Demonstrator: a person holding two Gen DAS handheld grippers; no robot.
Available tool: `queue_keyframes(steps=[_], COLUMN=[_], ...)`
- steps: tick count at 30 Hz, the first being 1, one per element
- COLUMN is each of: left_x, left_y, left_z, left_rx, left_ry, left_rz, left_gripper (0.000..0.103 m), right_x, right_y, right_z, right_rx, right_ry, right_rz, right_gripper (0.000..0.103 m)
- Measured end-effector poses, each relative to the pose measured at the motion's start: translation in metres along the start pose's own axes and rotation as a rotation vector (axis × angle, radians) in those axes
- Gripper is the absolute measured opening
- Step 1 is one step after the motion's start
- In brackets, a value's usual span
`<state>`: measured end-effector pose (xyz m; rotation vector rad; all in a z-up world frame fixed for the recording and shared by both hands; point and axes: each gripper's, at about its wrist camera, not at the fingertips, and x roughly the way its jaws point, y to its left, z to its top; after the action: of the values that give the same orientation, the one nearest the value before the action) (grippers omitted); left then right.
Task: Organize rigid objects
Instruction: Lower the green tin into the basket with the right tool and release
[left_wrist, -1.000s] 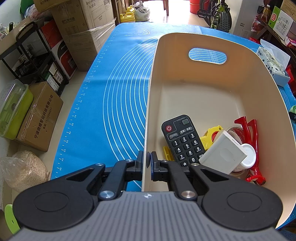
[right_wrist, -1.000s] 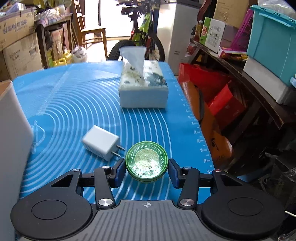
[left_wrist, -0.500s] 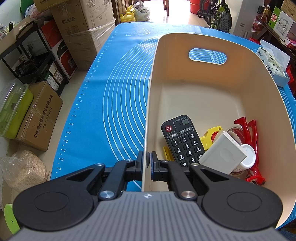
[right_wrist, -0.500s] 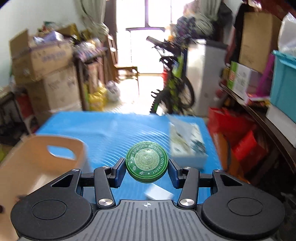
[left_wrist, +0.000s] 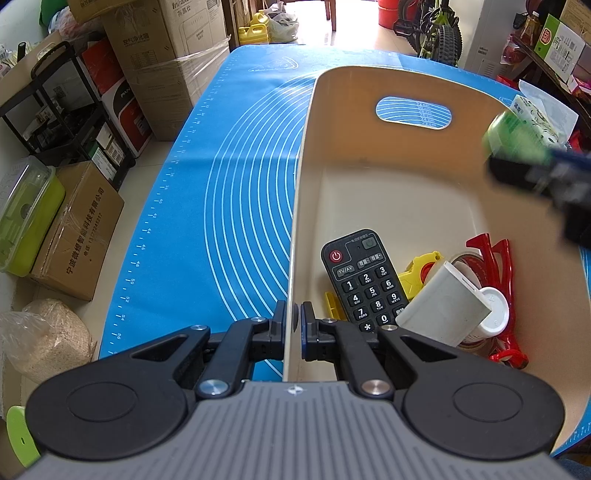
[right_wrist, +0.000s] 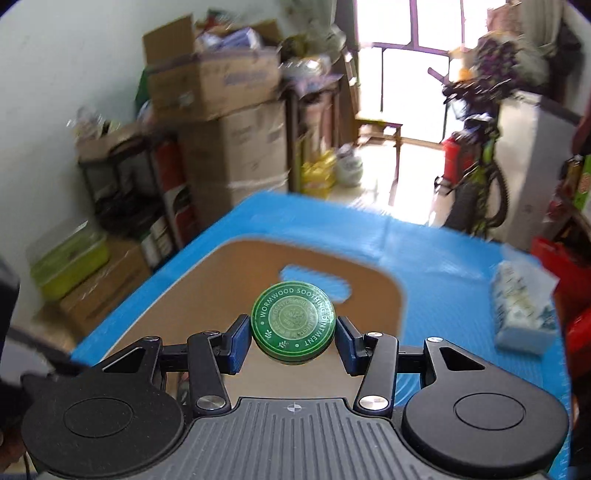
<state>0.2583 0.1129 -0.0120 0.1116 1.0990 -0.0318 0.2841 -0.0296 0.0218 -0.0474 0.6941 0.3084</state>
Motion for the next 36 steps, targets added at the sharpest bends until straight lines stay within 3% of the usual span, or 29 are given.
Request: queue_keyframes(steps=[8,13,21,29,36], left_x=[0.001,0.001,0.001,0.0,0.001], left_y=[-0.002,-0.004,0.0,0.0,0.001], left_z=[0.0,0.001,0.0,0.0,0.0], left_rx=[-0.003,-0.003,-0.004,-0.004,-0.003], left_ry=[0.003,0.001,0.0,0.0,0.001], left_rz=[-0.004,-0.003,-0.004,-0.005,-0.003], left_gripper=[0.008,0.007,0.008,0.008,0.008], right_x=[0.027,0.025,0.001,-0.027,-0.013], right_y=[0.025,0.021,-0.001,-0.06,-0.132], right_z=[-0.021,-0.017,-0.001,0.015,0.003], right_rx=[-0.044,-0.015,0.04,0.093,0.185], right_ry=[0.177,0.186,0.104,-0.003,0.037], right_rz=[0.041,0.051,0.05,-0.087,-0.241], right_gripper=[0.054,0.055,0.071,0.078,0.078])
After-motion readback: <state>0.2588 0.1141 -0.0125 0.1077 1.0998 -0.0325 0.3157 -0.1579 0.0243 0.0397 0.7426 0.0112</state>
